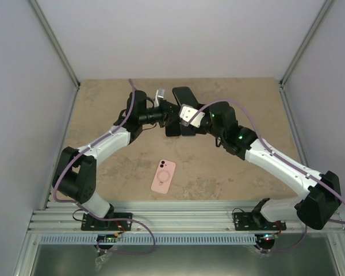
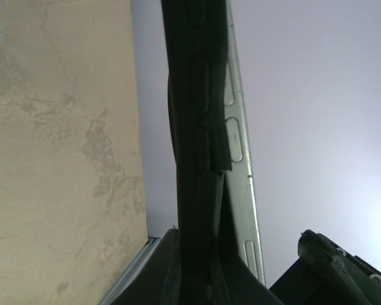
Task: Take the phone out of the phone case
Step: Remove the phone case from the phone.
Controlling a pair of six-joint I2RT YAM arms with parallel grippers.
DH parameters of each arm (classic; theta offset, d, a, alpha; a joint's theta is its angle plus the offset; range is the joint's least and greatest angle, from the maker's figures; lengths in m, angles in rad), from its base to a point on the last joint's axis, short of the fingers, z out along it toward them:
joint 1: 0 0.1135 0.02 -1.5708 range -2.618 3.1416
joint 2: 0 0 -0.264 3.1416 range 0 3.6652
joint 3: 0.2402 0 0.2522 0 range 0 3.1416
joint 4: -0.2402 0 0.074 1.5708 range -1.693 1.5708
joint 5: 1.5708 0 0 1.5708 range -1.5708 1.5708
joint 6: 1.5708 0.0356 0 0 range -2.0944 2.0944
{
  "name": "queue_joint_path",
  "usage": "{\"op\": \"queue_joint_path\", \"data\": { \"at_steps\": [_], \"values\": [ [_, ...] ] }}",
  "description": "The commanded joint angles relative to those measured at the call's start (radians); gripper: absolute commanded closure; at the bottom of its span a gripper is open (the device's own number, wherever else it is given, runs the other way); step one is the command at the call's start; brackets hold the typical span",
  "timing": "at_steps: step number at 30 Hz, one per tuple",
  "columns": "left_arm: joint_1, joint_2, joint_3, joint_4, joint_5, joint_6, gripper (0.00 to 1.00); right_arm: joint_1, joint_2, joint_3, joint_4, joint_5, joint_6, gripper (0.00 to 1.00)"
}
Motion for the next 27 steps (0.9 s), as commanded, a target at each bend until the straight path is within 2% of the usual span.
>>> {"op": "queue_joint_path", "data": {
  "at_steps": [1, 10, 21, 27],
  "values": [
    [0.002, -0.016, 0.002, 0.076, 0.015, -0.006, 1.00, 0.017, 0.028, -0.041, 0.128, 0.131, -0.071, 0.56],
    [0.002, -0.013, -0.010, 0.098, 0.026, -0.030, 1.00, 0.062, 0.063, -0.193, 0.408, 0.304, -0.331, 0.67],
    [0.000, -0.042, -0.033, 0.077, 0.031, 0.007, 1.00, 0.057, 0.099, -0.237, 0.508, 0.336, -0.419, 0.75],
    [0.001, -0.064, -0.053, 0.005, 0.032, 0.088, 1.00, 0.038, 0.098, -0.193, 0.451, 0.314, -0.383, 0.97]
  ]
}}
